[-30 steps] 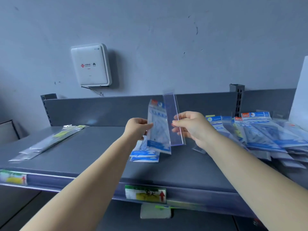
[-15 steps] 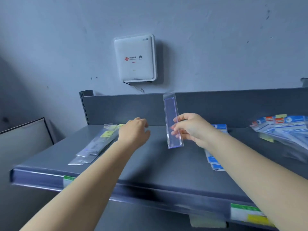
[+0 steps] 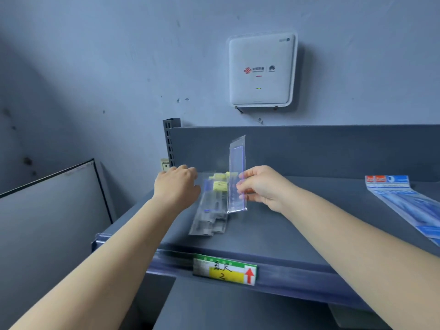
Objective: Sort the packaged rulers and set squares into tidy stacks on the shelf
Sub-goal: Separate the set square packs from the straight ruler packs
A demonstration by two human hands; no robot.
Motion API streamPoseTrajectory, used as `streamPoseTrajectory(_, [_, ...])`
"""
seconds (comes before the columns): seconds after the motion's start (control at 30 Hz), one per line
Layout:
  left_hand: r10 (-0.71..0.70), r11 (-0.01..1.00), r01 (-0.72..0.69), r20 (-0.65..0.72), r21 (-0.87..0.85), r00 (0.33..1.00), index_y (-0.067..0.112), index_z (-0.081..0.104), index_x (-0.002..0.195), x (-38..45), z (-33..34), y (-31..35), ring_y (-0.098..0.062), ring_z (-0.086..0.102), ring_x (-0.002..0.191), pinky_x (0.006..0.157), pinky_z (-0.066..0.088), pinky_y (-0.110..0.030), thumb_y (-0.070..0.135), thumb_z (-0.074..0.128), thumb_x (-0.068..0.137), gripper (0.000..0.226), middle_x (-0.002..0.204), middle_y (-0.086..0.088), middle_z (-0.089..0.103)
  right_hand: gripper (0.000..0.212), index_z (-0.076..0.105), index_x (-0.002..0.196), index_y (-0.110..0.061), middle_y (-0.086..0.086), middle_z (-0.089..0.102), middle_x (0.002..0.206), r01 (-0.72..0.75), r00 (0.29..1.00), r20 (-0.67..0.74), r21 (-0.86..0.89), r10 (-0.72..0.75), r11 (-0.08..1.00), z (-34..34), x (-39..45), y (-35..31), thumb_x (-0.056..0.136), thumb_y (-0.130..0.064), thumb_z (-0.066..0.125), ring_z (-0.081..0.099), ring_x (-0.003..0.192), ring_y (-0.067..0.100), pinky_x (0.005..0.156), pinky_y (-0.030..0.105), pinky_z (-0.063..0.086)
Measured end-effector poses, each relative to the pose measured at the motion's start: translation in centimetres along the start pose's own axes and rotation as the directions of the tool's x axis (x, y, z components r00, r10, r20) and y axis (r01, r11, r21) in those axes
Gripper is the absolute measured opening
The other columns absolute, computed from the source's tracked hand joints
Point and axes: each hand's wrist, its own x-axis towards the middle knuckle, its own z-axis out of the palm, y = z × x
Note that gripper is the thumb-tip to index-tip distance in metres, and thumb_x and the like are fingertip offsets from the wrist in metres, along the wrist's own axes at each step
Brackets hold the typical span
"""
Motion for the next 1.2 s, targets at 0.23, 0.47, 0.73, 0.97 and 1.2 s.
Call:
streamPoseTrajectory(0.23, [0.013, 0.998, -0.013, 0.003, -0.054, 1.0, 0.019, 0.053, 0.122, 0.5, 1.2, -2.8, -0.024, 0.052, 0.11, 0.084, 0.036, -0.03, 0.028, 0.046, 0.093, 0.031, 0.121, 0.0, 0.056, 0.036, 0.051, 0.118, 0.003, 0.015, 0.052, 0.103, 0.048, 0.992, -0.108, -0.145, -0.064, 0.988, 2.9, 2.1, -1.2, 0.083, 0.006, 0.058, 0.054, 0.078, 0.021, 0.074, 0.034, 0.054])
streamPoseTrajectory(0.47, [0.088, 0.995, -0.09, -0.037, -0.048, 0.995, 0.017, 0.056, 0.118, 1.2, 0.8, -0.5, -0.023, 0.054, 0.107, 0.078, 0.036, -0.029, 0.029, 0.045, 0.094, 0.029, 0.115, -0.001, 0.057, 0.026, 0.049, 0.113, -0.015, 0.001, 0.051, 0.117, 0.093, 0.918, -0.104, -0.881, -0.382, 0.464, 0.7, 1.8, -0.4, 0.087, -0.015, 0.051, 0.047, 0.109, 0.022, 0.073, 0.029, 0.036])
streamPoseTrajectory(0.73, [0.248, 0.968, -0.249, -0.078, 0.0, 0.965, 0.017, 0.056, 0.112, 2.2, -0.8, 7.6, -0.023, 0.052, 0.105, 0.077, 0.031, -0.028, 0.029, 0.047, 0.092, 0.026, 0.109, 0.001, 0.057, 0.025, 0.05, 0.115, -0.016, 0.001, 0.052, 0.113, 0.038, 0.868, 0.041, -0.999, -0.494, -0.017, -4.7, -1.4, -0.6, 0.092, -0.021, 0.043, 0.044, 0.107, 0.023, 0.073, 0.031, 0.032])
streamPoseTrajectory(0.97, [0.35, 0.937, -0.35, -0.108, 0.019, 0.931, 0.016, 0.054, 0.116, 1.6, -2.5, 17.0, -0.023, 0.05, 0.106, 0.077, 0.029, -0.028, 0.03, 0.044, 0.092, 0.029, 0.112, 0.0, 0.055, 0.026, 0.047, 0.116, -0.015, 0.002, 0.051, 0.115, -0.049, 0.853, 0.014, -0.993, -0.522, -0.107, -12.3, -4.9, 0.3, 0.093, -0.026, 0.043, 0.044, 0.11, 0.024, 0.076, 0.032, 0.03])
streamPoseTrajectory(1.2, [0.409, 0.912, -0.411, -0.11, 0.004, 0.906, 0.014, 0.052, 0.107, -0.2, -4.0, 29.4, -0.023, 0.048, 0.095, 0.072, 0.025, -0.029, 0.027, 0.044, 0.092, 0.021, 0.105, 0.0, 0.055, 0.027, 0.045, 0.117, -0.016, 0.002, 0.049, 0.116, -0.115, 0.86, -0.047, -0.988, -0.508, -0.104, -23.0, -9.6, 2.1, 0.092, -0.027, 0.043, 0.045, 0.11, 0.024, 0.075, 0.032, 0.03])
